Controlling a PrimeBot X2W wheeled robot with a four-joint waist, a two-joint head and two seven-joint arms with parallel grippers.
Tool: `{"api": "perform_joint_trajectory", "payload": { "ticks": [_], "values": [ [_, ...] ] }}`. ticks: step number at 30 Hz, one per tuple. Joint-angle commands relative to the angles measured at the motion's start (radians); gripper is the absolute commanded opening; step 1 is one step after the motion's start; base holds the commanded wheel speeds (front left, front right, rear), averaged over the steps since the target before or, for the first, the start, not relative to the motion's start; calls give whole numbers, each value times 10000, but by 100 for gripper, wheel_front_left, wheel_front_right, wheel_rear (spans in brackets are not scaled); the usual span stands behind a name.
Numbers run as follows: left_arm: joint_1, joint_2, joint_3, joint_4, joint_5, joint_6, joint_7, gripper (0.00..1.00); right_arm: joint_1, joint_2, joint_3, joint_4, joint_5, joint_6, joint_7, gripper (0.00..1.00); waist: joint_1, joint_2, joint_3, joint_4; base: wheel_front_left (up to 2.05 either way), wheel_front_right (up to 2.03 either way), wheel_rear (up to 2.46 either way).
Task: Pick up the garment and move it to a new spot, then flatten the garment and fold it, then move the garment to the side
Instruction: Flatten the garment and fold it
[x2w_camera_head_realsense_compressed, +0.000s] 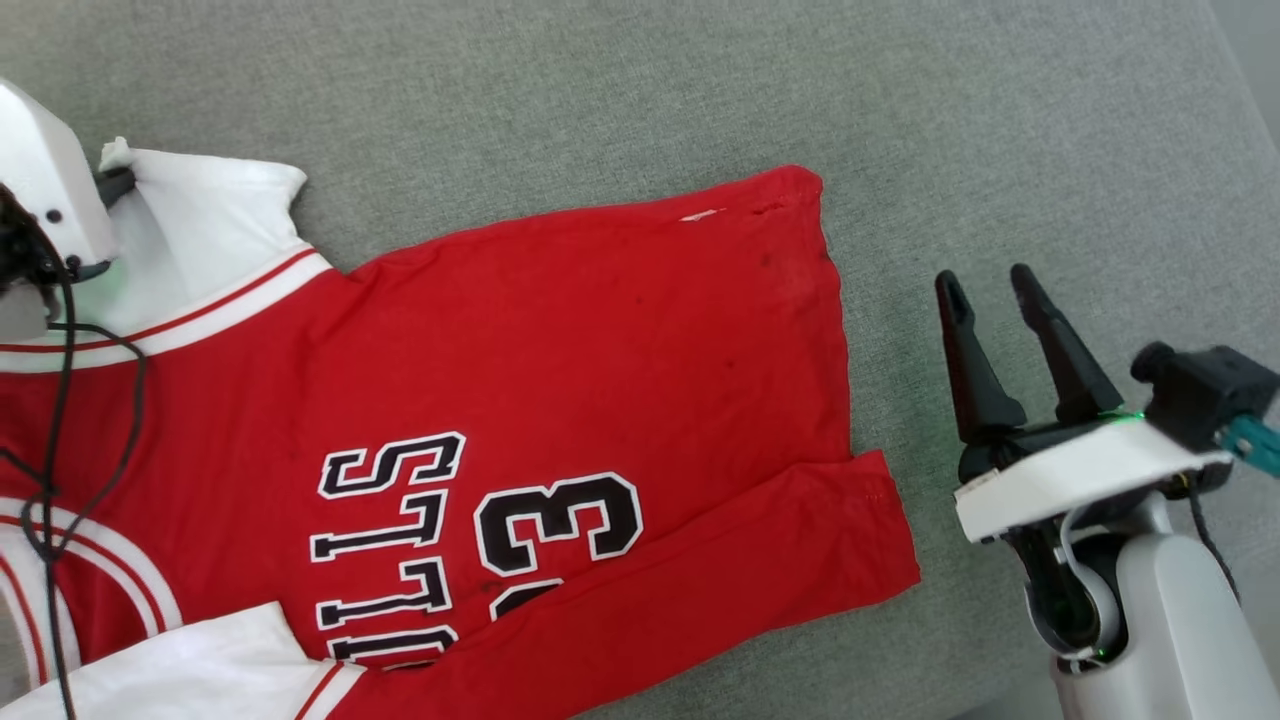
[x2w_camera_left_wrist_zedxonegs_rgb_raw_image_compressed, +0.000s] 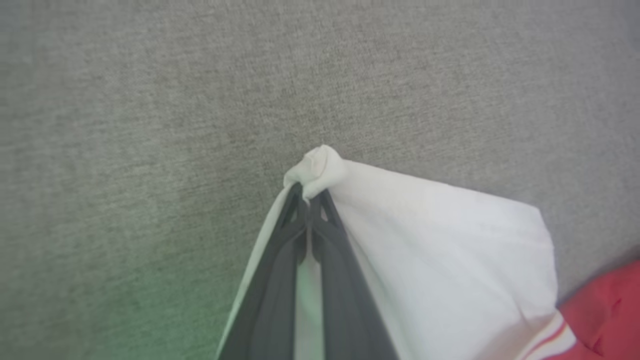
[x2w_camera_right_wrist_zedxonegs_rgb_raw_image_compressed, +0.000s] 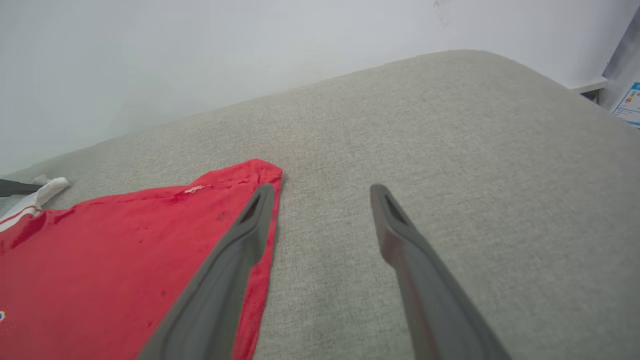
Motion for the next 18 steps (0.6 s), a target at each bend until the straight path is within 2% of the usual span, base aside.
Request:
{"api": "perform_joint_trajectory", "payload": {
  "ticks": [1,4,7,8,14,18],
  "values": [
    [557,-325,-223,231,51,32,-38,0,-256,18,13,152,99,-4,107,100,0,-1,-131,98,0,0,0],
    [318,-467,-75,308,155,28,-820,0,-745,5,101,817,479,-4,746,100,0,-1,-354,337,0,0,0],
    [-60,-866,123,343,241,12,-1867,0,-1619,-480,157,1792,1044,-4,1896,100,0,-1,-585,838,0,0,0],
    [-60,-866,123,343,241,12,-1867,0,-1619,-480,157,1792,1044,-4,1896,100,0,-1,-585,838,0,0,0],
    [-281,-1596,94,191,453,-116,-3193,0,-3028,-1247,261,3161,1558,-4,4088,100,0,-1,-721,1729,0,0,0],
    [-304,-1949,54,100,538,-276,-3881,0,-4017,-1587,319,3905,1449,-4,5342,100,0,-1,-691,2242,0,0,0]
  ]
}}
